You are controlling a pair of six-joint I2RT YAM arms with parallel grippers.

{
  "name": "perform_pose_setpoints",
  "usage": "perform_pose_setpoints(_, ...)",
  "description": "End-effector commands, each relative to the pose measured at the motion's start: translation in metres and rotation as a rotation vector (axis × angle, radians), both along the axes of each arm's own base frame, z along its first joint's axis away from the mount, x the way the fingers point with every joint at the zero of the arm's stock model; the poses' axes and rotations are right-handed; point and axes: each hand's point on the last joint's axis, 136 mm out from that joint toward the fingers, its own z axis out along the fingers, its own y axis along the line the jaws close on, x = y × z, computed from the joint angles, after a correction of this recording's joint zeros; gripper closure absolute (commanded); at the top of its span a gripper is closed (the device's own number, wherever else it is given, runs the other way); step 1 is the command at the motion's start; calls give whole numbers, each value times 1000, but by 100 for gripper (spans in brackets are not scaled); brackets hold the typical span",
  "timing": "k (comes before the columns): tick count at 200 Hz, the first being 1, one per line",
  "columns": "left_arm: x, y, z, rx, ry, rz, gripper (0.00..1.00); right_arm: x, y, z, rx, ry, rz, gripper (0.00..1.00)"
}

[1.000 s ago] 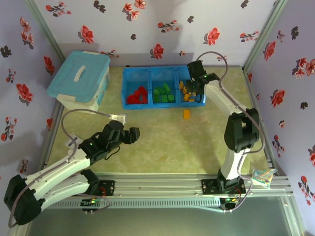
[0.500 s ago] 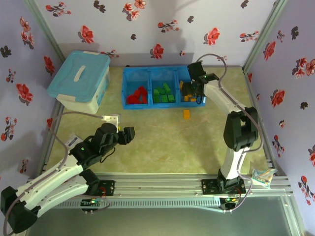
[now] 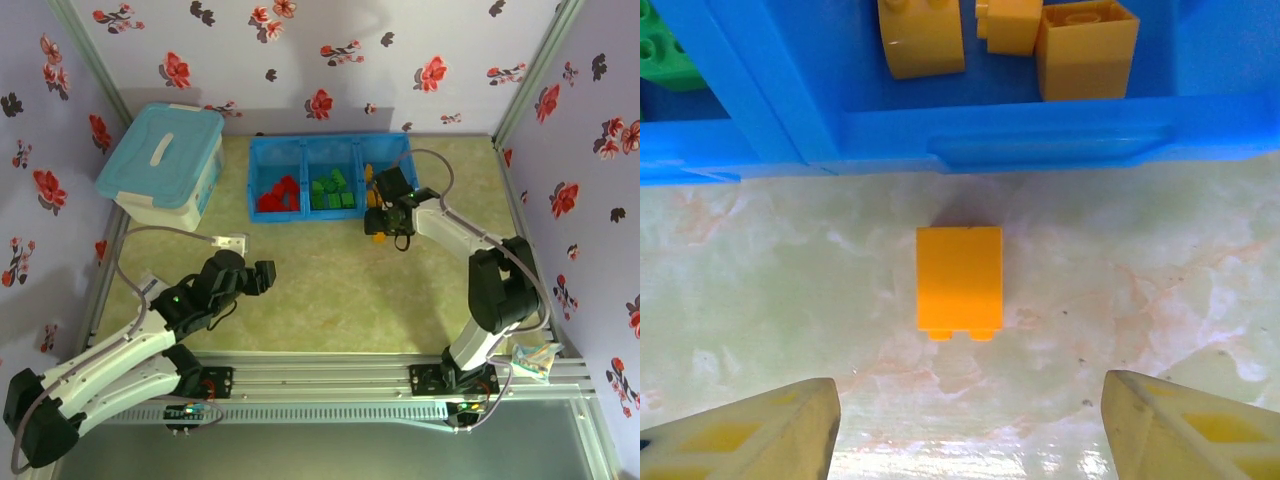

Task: Sort the legos into containers by color
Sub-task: Pick up the lego from the center of the table.

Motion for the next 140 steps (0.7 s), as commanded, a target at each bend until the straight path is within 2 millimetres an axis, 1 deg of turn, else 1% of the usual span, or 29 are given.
perform_pose_setpoints(1, -1, 4, 0, 5, -17, 11, 28, 1, 10, -21, 16, 36, -3, 32)
perform_pose_setpoints(37, -4, 8, 0, 1, -19, 19, 28, 13, 11, -48, -24, 71, -11, 35)
perform_pose_setpoints(54, -4, 10, -2, 6, -15, 21, 28, 20, 10, -57, -45, 77, -19, 39)
perform_pose_setpoints(77, -5, 11, -2, 12, -14, 22, 28, 26, 9, -66, -73, 88, -25, 42)
perform_pose_setpoints(97, -5, 12, -3, 13, -16, 25, 28, 25, 12, -71, -67, 103, -27, 52)
perform_pose_setpoints(112, -5, 12, -3, 15, -18, 27, 28, 22, 11, -73, -71, 102, -32, 65)
perform_pose_setpoints(131, -4, 12, -3, 17, -22, 27, 28, 16, 10, -69, -70, 92, -36, 77)
perform_pose_setpoints(140, -4, 12, -3, 18, -24, 28, 28, 13, 11, -63, -67, 82, -34, 80)
